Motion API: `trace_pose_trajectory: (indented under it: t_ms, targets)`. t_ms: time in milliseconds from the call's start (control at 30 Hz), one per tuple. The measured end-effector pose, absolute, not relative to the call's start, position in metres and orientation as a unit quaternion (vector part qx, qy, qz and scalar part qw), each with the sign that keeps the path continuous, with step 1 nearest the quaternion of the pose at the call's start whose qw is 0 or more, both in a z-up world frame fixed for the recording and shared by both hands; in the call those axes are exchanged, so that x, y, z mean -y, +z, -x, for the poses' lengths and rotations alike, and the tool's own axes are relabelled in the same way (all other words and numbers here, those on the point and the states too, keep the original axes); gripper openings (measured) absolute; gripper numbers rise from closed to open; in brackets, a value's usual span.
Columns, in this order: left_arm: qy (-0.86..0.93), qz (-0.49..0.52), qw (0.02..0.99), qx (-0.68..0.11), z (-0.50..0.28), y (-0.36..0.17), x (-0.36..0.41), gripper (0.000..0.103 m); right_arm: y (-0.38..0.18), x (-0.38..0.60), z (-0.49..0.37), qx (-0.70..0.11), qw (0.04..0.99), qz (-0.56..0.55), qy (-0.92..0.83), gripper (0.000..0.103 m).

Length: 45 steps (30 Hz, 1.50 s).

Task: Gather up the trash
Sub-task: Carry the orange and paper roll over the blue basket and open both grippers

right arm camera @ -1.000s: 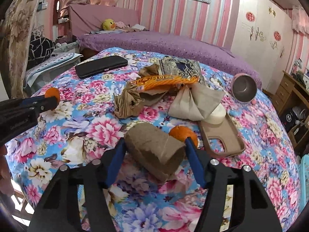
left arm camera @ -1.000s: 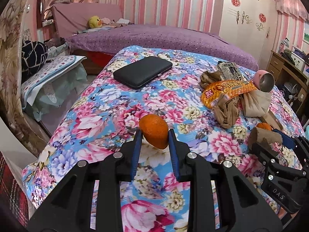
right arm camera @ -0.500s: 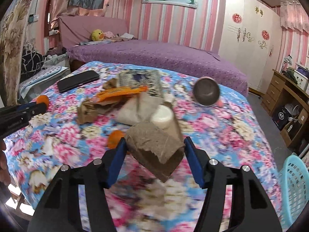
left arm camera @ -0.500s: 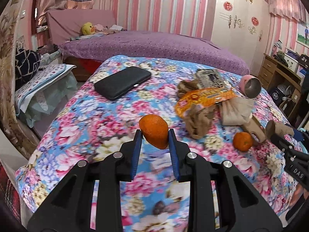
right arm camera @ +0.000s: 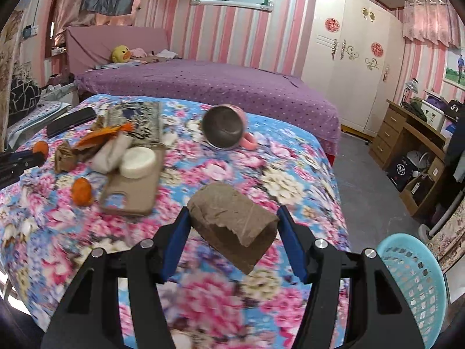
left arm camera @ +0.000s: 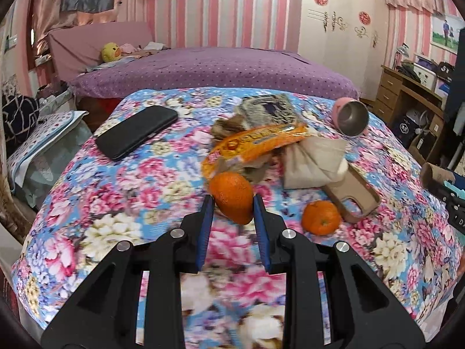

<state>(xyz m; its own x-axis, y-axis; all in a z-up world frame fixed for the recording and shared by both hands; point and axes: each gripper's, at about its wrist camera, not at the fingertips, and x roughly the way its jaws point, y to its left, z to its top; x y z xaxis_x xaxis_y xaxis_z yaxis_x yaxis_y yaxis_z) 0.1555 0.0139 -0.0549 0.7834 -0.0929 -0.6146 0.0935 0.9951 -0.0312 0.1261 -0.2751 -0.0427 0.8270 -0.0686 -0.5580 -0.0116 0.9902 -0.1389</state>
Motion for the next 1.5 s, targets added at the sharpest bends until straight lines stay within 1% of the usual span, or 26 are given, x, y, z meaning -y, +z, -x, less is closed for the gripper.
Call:
trace_pose_trajectory:
  t_ms: [100, 400, 733, 867, 1033, 1267, 1500]
  targets:
    - [-0.057, -0.001, 0.944, -0.325, -0.155, -0.053, 0.0, 0.027, -0.048, 0.292, -0.127, -0.296, 0.954, 0.045, -0.013, 0.06]
    - [-0.081, 0.004, 0.948, -0.307, -0.155, -0.044, 0.061, 0.027, -0.045, 0.317, -0.124, -0.292, 0.955, 0.039, -0.014, 0.06]
    - [-0.106, -0.018, 0.95, -0.292, -0.143, -0.044, 0.131, 0.027, -0.034, 0.394, -0.099, -0.285, 0.956, 0.01, -0.063, 0.06]
    - [-0.126, -0.006, 0.948, -0.292, -0.137, -0.042, 0.16, 0.027, -0.034, 0.431, -0.085, -0.285, 0.953, 0.004, -0.099, 0.06]
    - [-0.145, -0.033, 0.949, -0.279, -0.125, -0.038, 0.204, 0.027, -0.036, 0.474, -0.065, -0.291, 0.948, 0.002, -0.131, 0.06]
    - [-0.181, -0.025, 0.937, -0.296, -0.118, -0.041, 0.254, 0.027, -0.047, 0.529, -0.043, -0.309, 0.937, -0.009, -0.164, 0.06]
    - [-0.209, -0.017, 0.931, -0.298, -0.108, -0.038, 0.296, 0.027, -0.048, 0.564, -0.023, -0.3, 0.935, -0.04, -0.186, 0.06]
